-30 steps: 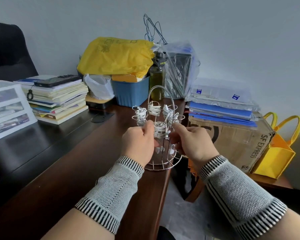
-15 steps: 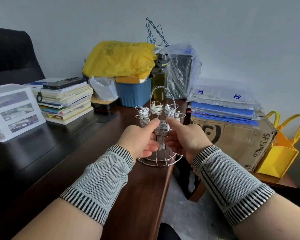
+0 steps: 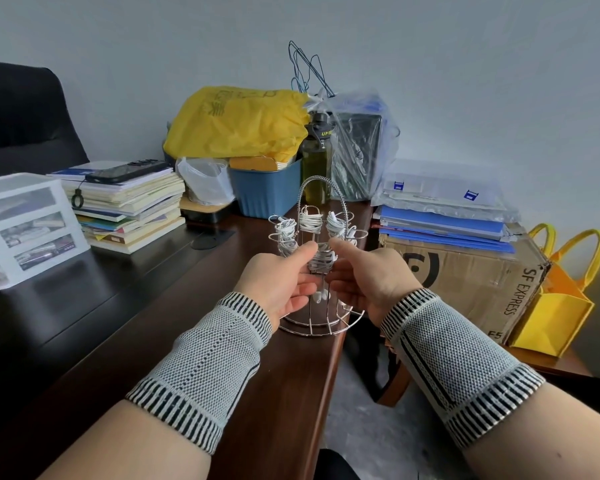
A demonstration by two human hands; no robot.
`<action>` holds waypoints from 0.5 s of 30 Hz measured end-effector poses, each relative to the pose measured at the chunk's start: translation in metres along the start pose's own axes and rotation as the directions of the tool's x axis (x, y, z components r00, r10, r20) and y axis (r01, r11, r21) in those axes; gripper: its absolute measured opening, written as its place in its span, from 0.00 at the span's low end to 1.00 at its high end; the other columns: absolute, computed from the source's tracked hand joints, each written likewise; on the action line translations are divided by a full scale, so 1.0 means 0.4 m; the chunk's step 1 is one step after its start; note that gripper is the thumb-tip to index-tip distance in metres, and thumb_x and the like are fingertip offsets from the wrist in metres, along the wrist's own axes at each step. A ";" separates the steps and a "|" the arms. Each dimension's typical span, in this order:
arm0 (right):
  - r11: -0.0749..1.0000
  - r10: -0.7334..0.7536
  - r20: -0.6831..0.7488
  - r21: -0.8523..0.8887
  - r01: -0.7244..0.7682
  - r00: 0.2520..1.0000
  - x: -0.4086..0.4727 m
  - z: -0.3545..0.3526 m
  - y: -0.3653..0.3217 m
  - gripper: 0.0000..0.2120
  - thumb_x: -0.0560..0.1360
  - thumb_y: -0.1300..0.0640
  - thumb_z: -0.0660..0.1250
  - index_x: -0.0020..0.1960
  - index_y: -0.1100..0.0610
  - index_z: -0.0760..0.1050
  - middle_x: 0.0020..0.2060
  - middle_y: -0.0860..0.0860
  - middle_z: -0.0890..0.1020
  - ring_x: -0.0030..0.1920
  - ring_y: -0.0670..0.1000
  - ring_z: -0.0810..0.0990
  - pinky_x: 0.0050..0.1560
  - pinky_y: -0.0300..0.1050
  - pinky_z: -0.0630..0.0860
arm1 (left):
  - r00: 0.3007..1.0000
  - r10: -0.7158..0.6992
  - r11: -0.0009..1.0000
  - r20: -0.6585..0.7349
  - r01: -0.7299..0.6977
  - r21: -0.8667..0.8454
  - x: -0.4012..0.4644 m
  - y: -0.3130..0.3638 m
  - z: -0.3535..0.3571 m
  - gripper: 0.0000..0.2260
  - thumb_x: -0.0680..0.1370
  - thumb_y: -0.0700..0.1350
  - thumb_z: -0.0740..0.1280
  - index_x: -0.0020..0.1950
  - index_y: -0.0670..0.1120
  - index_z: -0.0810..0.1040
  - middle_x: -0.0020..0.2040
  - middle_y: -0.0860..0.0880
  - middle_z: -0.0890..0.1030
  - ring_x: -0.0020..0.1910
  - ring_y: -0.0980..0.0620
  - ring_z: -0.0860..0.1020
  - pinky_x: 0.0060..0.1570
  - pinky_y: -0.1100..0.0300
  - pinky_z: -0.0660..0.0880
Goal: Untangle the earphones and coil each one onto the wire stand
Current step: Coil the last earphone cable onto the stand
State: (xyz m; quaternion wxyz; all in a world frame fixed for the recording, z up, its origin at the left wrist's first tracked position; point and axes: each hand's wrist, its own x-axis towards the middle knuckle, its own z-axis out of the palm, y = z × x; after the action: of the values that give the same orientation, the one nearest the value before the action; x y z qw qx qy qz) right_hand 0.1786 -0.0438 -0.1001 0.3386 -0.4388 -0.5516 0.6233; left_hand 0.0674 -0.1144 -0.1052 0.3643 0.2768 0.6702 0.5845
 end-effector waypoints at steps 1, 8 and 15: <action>1.000 -0.003 0.002 0.002 0.003 1.000 0.000 -0.001 -0.002 0.20 0.73 0.47 0.71 0.43 0.67 0.79 0.35 0.59 0.82 0.31 0.52 0.79 0.36 0.45 0.77 | 1.000 0.008 1.000 -0.008 -0.008 -0.004 0.001 0.000 0.000 0.17 0.76 0.57 0.69 0.51 0.43 0.82 0.43 0.48 0.86 0.35 0.56 0.80 0.32 0.63 0.75; 0.999 -0.032 0.013 0.017 0.032 0.999 0.003 -0.004 -0.007 0.16 0.73 0.51 0.72 0.37 0.65 0.78 0.30 0.57 0.81 0.28 0.51 0.77 0.32 0.42 0.76 | 0.997 0.063 0.998 -0.044 -0.063 0.002 0.000 0.005 0.003 0.12 0.76 0.53 0.70 0.48 0.44 0.81 0.38 0.48 0.85 0.31 0.58 0.78 0.31 0.65 0.74; 0.996 -0.086 -0.007 -0.029 0.086 0.996 0.003 -0.007 0.002 0.18 0.75 0.49 0.69 0.38 0.65 0.79 0.32 0.58 0.83 0.30 0.52 0.79 0.35 0.45 0.77 | 0.994 0.098 0.993 -0.054 -0.094 0.069 -0.003 0.003 0.001 0.14 0.78 0.56 0.67 0.47 0.45 0.81 0.36 0.49 0.85 0.30 0.58 0.77 0.29 0.65 0.73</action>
State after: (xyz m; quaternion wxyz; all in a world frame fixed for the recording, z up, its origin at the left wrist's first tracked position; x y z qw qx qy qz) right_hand 0.1806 -0.0419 -0.1012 0.3612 -0.4221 -0.5773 0.5984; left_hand 0.0682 -0.1150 -0.1040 0.3071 0.3038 0.6853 0.5863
